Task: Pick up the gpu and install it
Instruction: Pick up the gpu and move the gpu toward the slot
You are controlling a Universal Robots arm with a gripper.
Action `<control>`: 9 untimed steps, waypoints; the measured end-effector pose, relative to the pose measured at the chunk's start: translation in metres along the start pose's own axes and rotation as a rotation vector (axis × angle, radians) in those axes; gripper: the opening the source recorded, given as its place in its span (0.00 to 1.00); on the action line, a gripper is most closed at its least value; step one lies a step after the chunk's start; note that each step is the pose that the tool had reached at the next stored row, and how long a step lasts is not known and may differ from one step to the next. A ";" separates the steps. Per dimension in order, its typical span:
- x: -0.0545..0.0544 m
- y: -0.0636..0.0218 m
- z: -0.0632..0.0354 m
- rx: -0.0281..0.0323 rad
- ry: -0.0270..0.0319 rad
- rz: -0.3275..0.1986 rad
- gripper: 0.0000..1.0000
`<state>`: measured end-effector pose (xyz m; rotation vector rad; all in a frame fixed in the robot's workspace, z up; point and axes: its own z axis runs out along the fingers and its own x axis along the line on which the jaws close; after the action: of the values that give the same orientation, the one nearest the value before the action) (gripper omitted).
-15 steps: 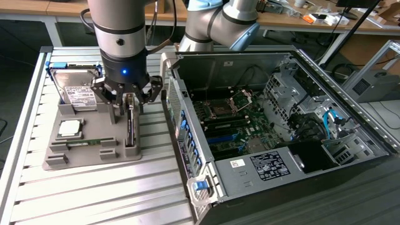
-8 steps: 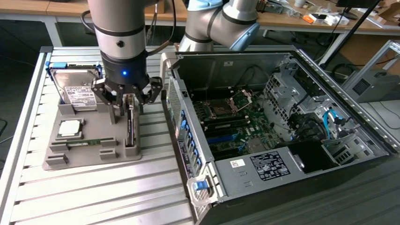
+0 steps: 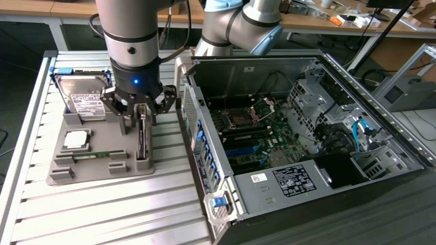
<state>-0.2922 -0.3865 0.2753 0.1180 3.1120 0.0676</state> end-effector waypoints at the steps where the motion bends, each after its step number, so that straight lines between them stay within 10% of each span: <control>1: 0.000 0.0001 0.0006 0.0000 0.0000 0.000 0.48; 9: 0.000 0.0015 0.0051 0.0001 0.0000 0.000 0.48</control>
<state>-0.2922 -0.3847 0.2703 0.1180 3.1121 0.0674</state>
